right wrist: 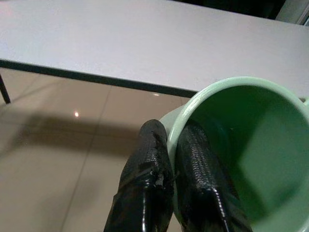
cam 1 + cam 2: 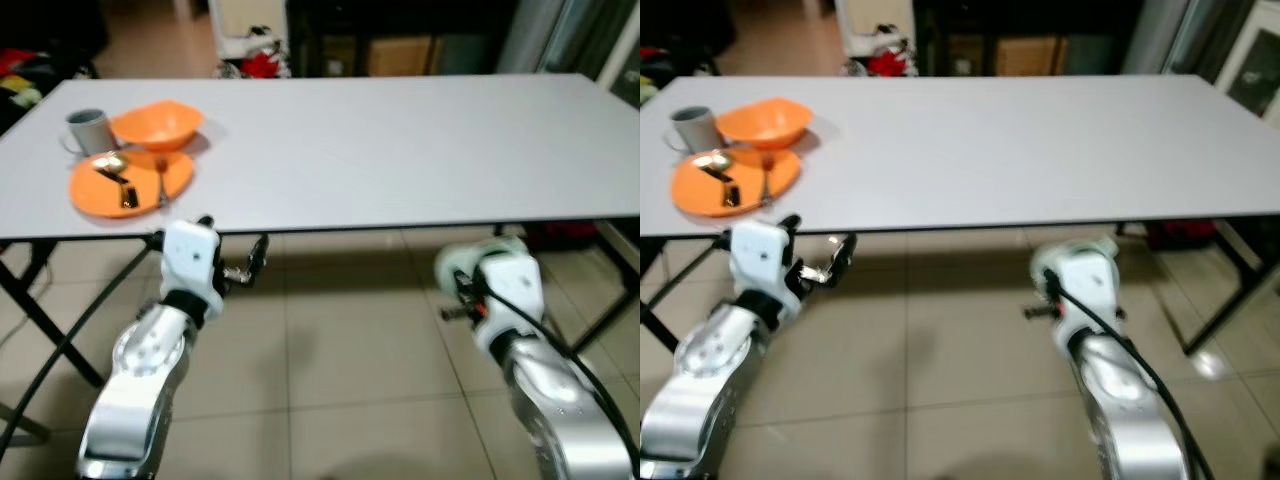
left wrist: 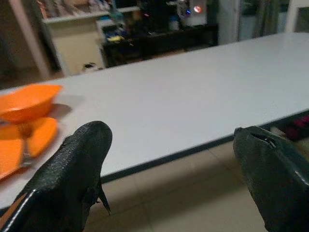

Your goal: Setting the table

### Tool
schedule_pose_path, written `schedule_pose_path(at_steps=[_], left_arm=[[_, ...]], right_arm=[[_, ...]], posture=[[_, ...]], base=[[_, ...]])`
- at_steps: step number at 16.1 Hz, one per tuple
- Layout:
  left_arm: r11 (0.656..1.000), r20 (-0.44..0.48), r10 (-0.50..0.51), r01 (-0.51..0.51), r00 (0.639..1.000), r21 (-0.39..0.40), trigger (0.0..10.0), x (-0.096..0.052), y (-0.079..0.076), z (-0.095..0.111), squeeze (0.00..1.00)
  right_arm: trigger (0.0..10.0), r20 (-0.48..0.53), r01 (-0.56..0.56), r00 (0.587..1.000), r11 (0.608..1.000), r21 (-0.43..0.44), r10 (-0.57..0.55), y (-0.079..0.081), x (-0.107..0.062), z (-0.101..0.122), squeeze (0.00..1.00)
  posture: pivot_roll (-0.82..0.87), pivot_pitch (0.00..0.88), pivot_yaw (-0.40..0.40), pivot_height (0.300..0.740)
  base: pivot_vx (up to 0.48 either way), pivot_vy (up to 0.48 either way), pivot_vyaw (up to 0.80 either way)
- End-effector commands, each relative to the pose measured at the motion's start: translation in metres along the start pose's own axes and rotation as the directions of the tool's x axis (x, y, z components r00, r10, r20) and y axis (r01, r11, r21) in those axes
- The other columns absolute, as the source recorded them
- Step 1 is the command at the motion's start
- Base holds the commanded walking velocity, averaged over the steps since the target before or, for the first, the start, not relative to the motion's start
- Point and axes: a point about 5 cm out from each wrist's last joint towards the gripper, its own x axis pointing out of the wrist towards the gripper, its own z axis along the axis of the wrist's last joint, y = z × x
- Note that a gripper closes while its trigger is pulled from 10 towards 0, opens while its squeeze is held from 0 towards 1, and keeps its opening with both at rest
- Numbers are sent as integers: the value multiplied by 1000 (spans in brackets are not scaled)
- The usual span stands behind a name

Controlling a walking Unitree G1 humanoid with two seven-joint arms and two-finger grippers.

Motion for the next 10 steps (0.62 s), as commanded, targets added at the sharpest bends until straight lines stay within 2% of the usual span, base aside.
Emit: schedule_pose_path(at_steps=[1, 5, 7, 10], left_arm=[[999, -8, 32, -32, 999, 13, 10000, -3, 9, -3, 0], [999, -4, 29, -29, 1000, 14, 10000, -6, 8, -8, 0], [999, 20, 38, -38, 999, -5, 10000, -6, 7, -7, 0], [999, 41, 40, -40, 998, -6, 10000, -10, 8, -8, 0]], right_arm=[[10000, 52, -33, 998, 999, 14, 33, 7, 2, 7, 0], [10000, 103, 2, 995, 999, 35, -6, 4, 1, 6, 0], [10000, 187, 30, 981, 995, 94, -47, 0, 0, 10, 0], [10000, 232, 48, 970, 990, 132, -78, -5, -4, 7, 0]], posture=[[59, 0, 0, 740], [62, 0, -1, 740], [62, 0, -1, 740], [65, 0, -3, 740]], base=[[304, 0, 0], [306, 0, 0], [302, 0, 0], [300, 0, 0]])
